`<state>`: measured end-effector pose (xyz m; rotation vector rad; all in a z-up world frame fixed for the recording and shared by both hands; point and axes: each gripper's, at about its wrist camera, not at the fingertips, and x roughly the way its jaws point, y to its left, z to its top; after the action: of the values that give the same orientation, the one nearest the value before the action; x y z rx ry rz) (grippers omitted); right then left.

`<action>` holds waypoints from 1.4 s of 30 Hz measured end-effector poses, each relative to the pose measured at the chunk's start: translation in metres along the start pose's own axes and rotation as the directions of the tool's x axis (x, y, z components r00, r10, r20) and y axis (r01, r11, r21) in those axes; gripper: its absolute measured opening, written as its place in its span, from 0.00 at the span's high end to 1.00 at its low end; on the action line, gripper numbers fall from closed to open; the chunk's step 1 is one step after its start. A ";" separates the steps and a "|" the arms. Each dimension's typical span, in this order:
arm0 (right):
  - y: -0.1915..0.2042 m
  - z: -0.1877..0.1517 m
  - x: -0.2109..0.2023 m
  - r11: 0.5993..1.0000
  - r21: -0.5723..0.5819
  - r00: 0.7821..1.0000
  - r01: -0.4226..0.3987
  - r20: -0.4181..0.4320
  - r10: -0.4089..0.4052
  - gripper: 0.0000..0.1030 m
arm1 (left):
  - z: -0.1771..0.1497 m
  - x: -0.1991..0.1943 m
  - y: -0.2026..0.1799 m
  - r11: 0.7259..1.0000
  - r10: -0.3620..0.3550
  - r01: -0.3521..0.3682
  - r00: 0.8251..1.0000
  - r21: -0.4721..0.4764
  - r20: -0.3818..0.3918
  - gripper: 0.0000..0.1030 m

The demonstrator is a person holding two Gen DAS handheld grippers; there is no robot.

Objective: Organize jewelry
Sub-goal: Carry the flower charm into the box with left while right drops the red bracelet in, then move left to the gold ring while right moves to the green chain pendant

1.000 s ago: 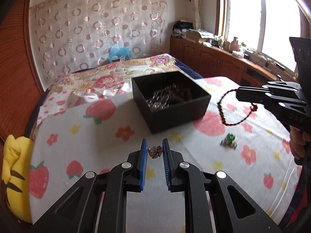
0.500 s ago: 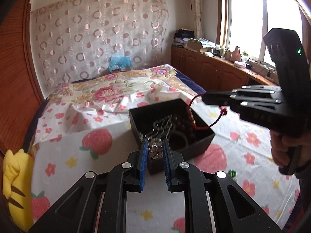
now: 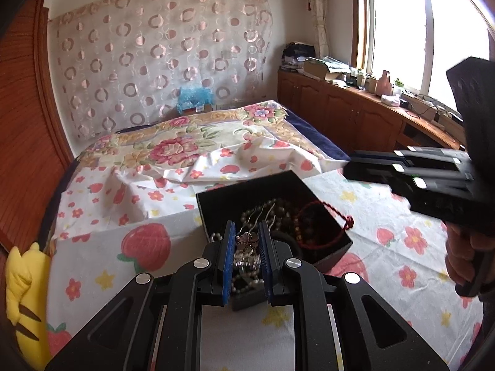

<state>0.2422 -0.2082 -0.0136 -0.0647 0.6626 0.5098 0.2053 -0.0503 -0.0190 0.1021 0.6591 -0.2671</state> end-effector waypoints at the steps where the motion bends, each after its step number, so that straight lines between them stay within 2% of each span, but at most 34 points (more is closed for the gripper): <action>1: -0.002 -0.004 -0.002 1.000 -0.009 1.000 0.014 -0.007 -0.014 0.79 | 0.002 0.002 -0.001 1.000 0.001 -0.001 1.000 0.002 0.002 0.86; 4: -0.010 -0.016 -0.010 0.999 -0.017 0.999 0.044 -0.015 -0.044 0.79 | 0.011 0.010 -0.004 1.000 0.001 -0.001 1.000 0.005 0.008 0.86; 9: -0.018 -0.036 -0.023 0.999 -0.009 0.999 0.044 -0.022 -0.044 0.79 | 0.020 0.019 -0.005 1.000 -0.003 0.003 1.000 -0.013 0.009 0.86; 12: -0.018 -0.049 -0.026 0.999 -0.009 0.999 0.043 -0.032 -0.043 0.79 | 0.019 0.018 -0.006 1.000 -0.006 0.006 1.000 -0.016 0.011 0.82; 14: -0.016 -0.057 -0.026 0.999 -0.011 0.998 0.038 -0.044 -0.038 0.79 | 0.017 0.015 -0.006 1.000 -0.001 0.001 1.000 -0.012 0.010 0.68; 18: -0.002 -0.072 -0.028 0.999 -0.033 0.998 0.030 -0.062 -0.032 0.79 | 0.010 0.006 -0.007 1.000 0.003 -0.003 1.000 -0.010 0.005 0.62; 19: 0.002 -0.077 -0.029 0.999 -0.040 0.997 0.022 -0.068 -0.024 0.79 | 0.007 0.004 -0.007 1.000 0.002 -0.002 1.000 -0.011 0.003 0.58; 20: 0.005 -0.080 -0.029 0.999 -0.047 0.997 0.015 -0.074 -0.019 0.79 | 0.002 0.000 -0.007 1.000 0.002 -0.002 1.000 -0.014 0.002 0.46; 21: 0.009 -0.085 -0.029 0.998 -0.055 0.997 0.014 -0.080 -0.019 0.78 | -0.002 -0.004 -0.007 1.000 0.007 -0.007 1.000 -0.014 0.004 0.41; 23: 0.016 -0.093 -0.030 0.998 -0.061 0.996 0.010 -0.091 -0.016 0.71 | -0.013 -0.013 -0.007 1.000 0.025 -0.025 1.000 -0.003 0.011 0.28; 28: 0.025 -0.112 -0.026 0.997 -0.079 0.990 -0.008 -0.138 -0.003 0.68 | -0.040 -0.028 -0.005 0.999 0.041 -0.041 0.999 -0.002 -0.004 0.16; 38: 0.035 -0.125 -0.012 0.995 -0.094 0.978 -0.022 -0.207 0.002 0.68 | -0.088 -0.041 0.000 0.999 0.031 -0.032 0.998 -0.020 -0.050 0.15; 42: 0.040 -0.129 -0.008 0.994 -0.108 0.974 -0.035 -0.226 0.010 0.68 | -0.104 -0.048 -0.007 1.000 0.009 -0.009 0.997 0.005 -0.071 0.15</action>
<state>0.1440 -0.2044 -0.1070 -0.2227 0.8568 0.5664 0.1055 -0.0279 -0.0709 0.1193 0.7286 -0.2570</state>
